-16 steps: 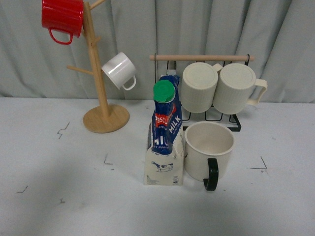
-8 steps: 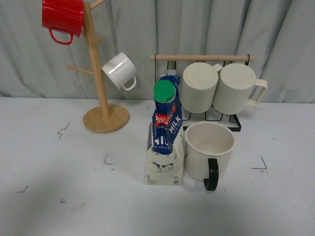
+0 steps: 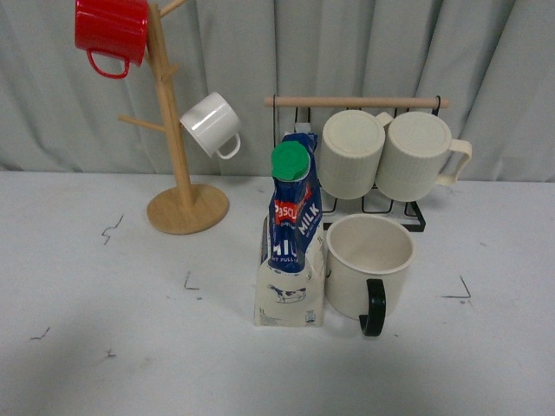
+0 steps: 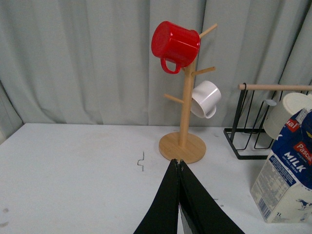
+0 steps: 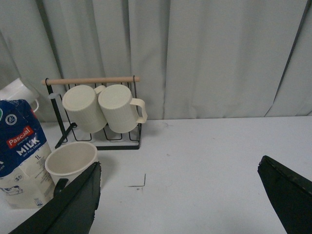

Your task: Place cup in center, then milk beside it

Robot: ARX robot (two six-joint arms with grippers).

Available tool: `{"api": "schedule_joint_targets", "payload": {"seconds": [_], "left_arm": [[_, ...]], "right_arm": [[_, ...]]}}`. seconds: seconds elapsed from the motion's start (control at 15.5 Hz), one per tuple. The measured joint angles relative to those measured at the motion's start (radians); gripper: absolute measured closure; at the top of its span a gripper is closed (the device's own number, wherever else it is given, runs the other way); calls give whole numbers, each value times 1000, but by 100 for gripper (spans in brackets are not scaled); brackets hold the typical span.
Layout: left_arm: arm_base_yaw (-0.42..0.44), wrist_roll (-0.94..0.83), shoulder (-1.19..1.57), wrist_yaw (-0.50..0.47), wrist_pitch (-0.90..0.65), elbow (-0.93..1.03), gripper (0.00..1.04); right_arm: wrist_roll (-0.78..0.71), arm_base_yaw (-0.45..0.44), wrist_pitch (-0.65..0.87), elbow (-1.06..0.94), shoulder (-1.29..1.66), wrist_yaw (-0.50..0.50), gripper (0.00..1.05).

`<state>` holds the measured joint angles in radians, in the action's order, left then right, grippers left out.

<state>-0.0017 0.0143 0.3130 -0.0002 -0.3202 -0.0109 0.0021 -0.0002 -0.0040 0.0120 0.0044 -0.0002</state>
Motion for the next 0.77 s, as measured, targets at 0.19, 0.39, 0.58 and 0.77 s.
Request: {"api": "schedule_joint_targets", "payload": {"seconds": [0.19,0.39,0.58,0.77], "left_arm": [[0,0,-65,0,73,0,103],[0,0,-118,0,127,0,103],[0,0,-261,3,323,-1,103],[0,0,-305,0,328,-1,103]], "right_arm": [[0,0,0,0,0,0,6],[0,0,0,0,0,0,6],[0,0,0,0,0,0,6],[0,0,0,0,0,0,6]]}}
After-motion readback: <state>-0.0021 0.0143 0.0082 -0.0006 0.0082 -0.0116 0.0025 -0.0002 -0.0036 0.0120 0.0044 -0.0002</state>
